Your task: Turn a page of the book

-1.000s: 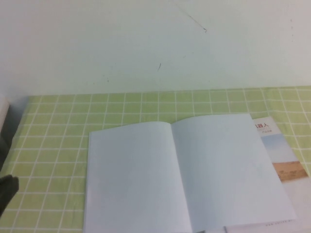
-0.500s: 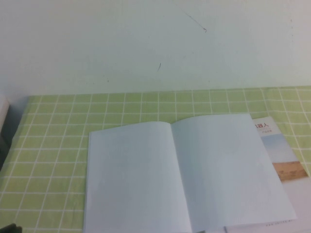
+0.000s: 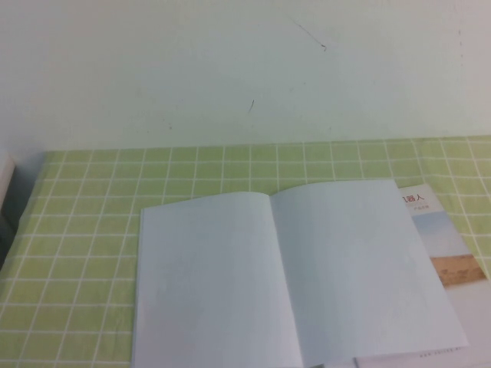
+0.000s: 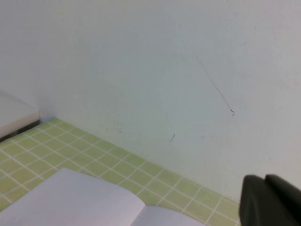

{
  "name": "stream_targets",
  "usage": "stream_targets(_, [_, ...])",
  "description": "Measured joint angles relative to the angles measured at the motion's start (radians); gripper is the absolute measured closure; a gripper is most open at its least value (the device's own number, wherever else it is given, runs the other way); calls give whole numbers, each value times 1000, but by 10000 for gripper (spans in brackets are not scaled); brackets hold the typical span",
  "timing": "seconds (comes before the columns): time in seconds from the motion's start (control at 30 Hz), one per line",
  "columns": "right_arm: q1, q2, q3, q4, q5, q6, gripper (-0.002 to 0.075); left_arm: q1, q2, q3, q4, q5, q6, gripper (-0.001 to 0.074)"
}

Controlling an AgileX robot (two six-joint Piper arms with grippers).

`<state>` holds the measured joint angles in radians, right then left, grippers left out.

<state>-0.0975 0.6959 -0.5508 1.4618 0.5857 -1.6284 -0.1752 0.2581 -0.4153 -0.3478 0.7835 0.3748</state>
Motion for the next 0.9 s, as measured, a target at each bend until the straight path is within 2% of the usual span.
stream_targets(0.4, [0, 0, 1, 1, -2, 0, 727, 0, 0, 0, 0, 2, -2, 737])
stream_targets(0.57, [0, -10, 45, -14, -132, -80, 727, 0, -2, 0, 0, 2, -2, 737])
stream_targets(0.9, [0, -275, 163, -22, -273, -228, 727, 0, -2, 0, 0, 2, -2, 737])
